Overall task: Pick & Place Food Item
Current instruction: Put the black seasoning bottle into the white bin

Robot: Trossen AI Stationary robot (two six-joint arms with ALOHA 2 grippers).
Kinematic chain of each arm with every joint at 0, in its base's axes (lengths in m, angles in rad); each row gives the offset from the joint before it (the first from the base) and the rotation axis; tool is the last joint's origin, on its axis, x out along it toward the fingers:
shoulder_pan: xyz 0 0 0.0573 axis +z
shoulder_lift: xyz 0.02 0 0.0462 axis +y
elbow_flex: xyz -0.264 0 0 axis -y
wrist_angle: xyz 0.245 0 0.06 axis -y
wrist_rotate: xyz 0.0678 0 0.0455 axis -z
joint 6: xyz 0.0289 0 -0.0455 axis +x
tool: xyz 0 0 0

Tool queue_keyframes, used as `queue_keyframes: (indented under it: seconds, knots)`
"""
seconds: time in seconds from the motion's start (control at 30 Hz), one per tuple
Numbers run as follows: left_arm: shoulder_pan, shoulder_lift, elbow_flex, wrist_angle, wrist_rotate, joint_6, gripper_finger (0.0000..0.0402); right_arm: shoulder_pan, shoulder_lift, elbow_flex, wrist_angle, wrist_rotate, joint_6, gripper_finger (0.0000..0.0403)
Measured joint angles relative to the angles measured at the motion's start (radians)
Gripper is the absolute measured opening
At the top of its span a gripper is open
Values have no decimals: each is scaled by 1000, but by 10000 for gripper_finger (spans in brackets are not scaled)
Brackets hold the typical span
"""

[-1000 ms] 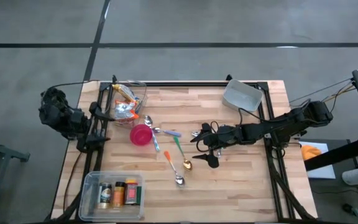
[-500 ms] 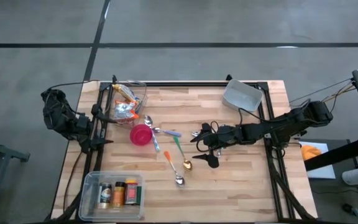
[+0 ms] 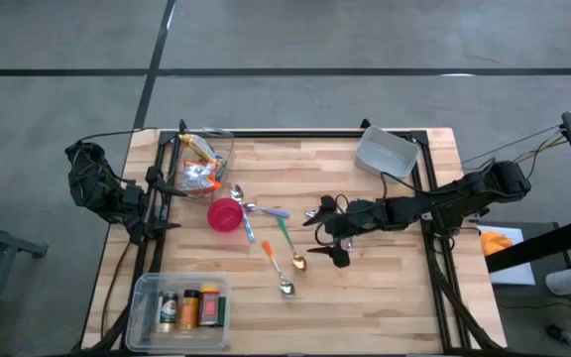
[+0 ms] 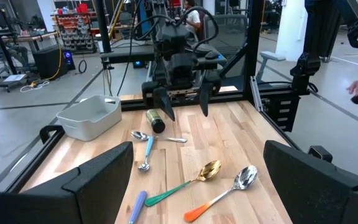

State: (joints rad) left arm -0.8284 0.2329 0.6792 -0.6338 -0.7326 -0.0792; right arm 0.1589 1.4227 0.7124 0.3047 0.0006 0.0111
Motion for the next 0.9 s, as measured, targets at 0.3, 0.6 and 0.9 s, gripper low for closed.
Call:
queue_keyframes:
  seconds: [0.3,0.6,0.9]
  knots:
    - [0,0,0,0,0,0,364,0,-3,0,22,0,-139,351]
    - [0,0,0,0,0,0,364,0,-8,0,81,0,261,351]
    - [0,0,0,0,0,0,364,0,-12,0,44,2,354,351]
